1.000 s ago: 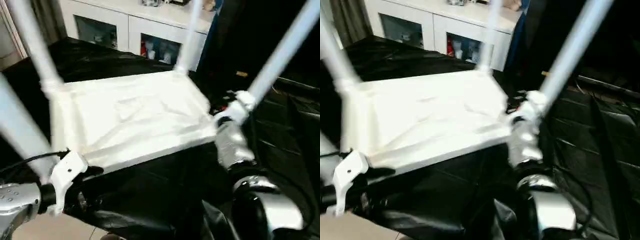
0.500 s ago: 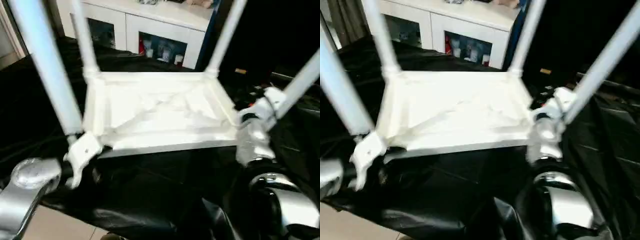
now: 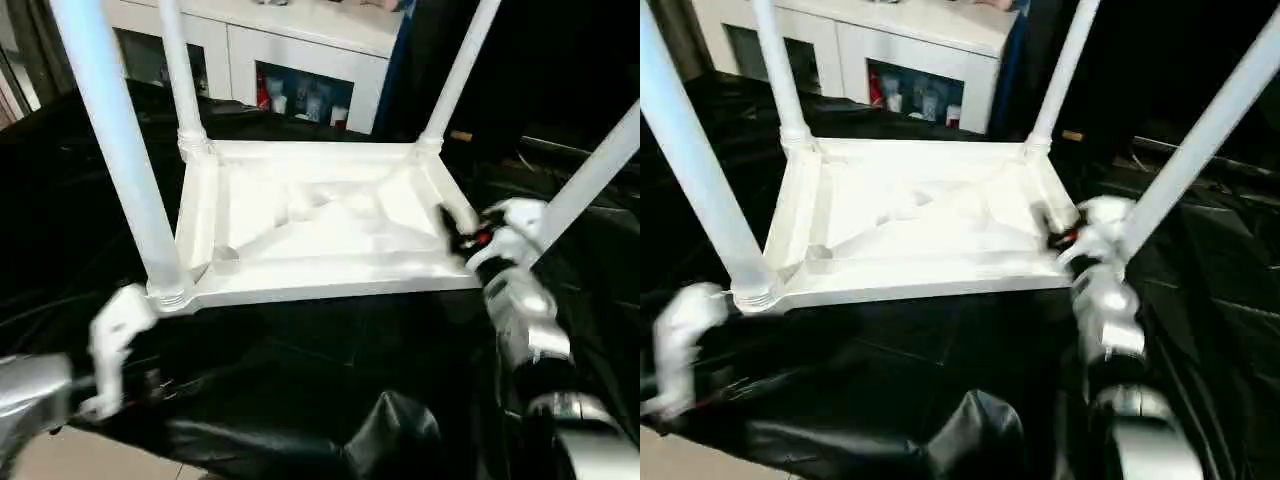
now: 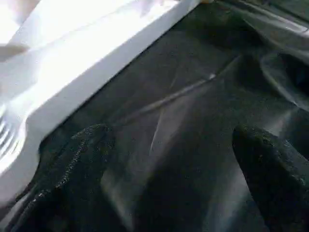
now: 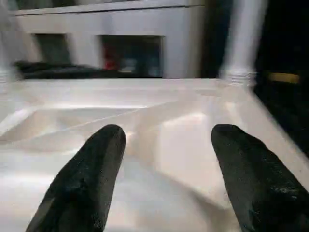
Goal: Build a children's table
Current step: Rotate table base
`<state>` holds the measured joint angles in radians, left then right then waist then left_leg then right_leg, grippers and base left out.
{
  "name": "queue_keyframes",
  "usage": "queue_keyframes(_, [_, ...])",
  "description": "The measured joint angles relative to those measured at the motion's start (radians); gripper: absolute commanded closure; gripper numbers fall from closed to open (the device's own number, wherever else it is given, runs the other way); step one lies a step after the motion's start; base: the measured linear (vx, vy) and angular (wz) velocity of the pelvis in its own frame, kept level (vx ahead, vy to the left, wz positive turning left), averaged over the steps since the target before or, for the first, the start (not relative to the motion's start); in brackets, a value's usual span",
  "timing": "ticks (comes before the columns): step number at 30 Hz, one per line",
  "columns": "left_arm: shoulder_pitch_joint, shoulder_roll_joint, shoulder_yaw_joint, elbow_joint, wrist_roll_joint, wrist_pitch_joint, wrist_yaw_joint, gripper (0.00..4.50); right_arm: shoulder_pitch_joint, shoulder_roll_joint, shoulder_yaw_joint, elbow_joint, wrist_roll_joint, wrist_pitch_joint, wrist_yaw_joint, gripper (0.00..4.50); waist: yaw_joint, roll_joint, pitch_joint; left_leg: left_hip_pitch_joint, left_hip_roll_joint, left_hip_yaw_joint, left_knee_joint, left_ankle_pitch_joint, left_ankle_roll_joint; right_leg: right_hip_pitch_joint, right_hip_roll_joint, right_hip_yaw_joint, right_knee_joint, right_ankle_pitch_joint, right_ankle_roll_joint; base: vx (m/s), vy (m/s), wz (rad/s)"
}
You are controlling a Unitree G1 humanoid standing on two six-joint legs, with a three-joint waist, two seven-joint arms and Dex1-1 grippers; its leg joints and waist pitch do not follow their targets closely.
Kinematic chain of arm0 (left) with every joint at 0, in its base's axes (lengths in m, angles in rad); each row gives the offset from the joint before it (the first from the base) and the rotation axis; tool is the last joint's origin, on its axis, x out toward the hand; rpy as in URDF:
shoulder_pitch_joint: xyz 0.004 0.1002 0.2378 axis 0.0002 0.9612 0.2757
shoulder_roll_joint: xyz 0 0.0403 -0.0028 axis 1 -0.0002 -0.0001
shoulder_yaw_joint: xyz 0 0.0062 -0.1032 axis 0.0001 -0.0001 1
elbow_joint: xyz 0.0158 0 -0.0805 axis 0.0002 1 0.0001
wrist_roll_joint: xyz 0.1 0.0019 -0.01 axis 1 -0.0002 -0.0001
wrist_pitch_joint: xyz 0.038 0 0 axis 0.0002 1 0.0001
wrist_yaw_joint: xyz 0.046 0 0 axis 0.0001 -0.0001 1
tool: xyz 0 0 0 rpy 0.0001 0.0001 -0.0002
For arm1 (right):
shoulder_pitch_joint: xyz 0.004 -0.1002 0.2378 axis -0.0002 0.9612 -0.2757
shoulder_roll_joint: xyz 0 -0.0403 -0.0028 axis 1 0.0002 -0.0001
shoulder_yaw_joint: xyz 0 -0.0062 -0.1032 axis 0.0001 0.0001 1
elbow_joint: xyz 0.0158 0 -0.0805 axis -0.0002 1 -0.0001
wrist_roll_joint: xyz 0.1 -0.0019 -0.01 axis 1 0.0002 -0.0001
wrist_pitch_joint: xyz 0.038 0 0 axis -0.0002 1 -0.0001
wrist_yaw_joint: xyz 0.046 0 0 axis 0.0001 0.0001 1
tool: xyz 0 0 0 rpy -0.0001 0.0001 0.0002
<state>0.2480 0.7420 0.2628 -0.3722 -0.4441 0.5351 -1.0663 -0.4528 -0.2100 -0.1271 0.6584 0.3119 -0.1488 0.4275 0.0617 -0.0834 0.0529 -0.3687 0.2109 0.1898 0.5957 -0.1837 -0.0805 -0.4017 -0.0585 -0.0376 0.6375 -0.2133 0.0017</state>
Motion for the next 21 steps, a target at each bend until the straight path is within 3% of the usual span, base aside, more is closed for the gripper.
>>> queue_keyframes(4, [0.014, 0.047, 0.154, 0.106, -0.033, -0.004, -0.031, 0.0, 0.165, 0.0, 0.024, -0.226, 0.053, 0.077, 0.057, 0.73, 0.008, 0.001, 0.001, 0.002, -0.001, -0.002, 0.0, 0.0, 0.0, 0.004, 0.0, 0.001, -0.004, 0.0, 0.001, 0.0, 0.0, 0.0])
queue_keyframes(10, [-0.06, 0.053, 0.266, 0.266, -0.064, -0.086, -0.018, 0.0, 0.3, -0.085, 0.027, -0.37, 0.086, 0.158, 0.147, 0.26, 0.013, 0.0, 0.0, 0.003, -0.003, -0.006, 0.0, 0.0, 0.0, 0.008, 0.0, 0.001, -0.007, 0.001, 0.001, 0.0, 0.0, 0.0])
queue_keyframes(16, [-0.198, -0.003, 0.266, 0.324, -0.113, -0.103, 0.006, 0.0, 0.357, -0.159, 0.027, -0.394, 0.08, 0.227, 0.196, 0.03, 0.024, 0.001, 0.001, 0.012, -0.003, -0.008, 0.0, 0.0, 0.0, 0.015, 0.0, 0.0, -0.007, 0.001, 0.001, 0.0, 0.0, 0.0])
queue_keyframes(21, [-0.299, -0.051, 0.21, 0.373, -0.14, -0.107, 0.006, 0.0, 0.367, -0.223, 0.048, -0.407, 0.043, 0.311, 0.206, 0.03, 0.026, 0.0, 0.0, 0.016, -0.003, -0.009, -0.002, 0.0, 0.0, 0.019, 0.0, -0.001, -0.007, 0.001, 0.001, 0.0, 0.0, 0.0])
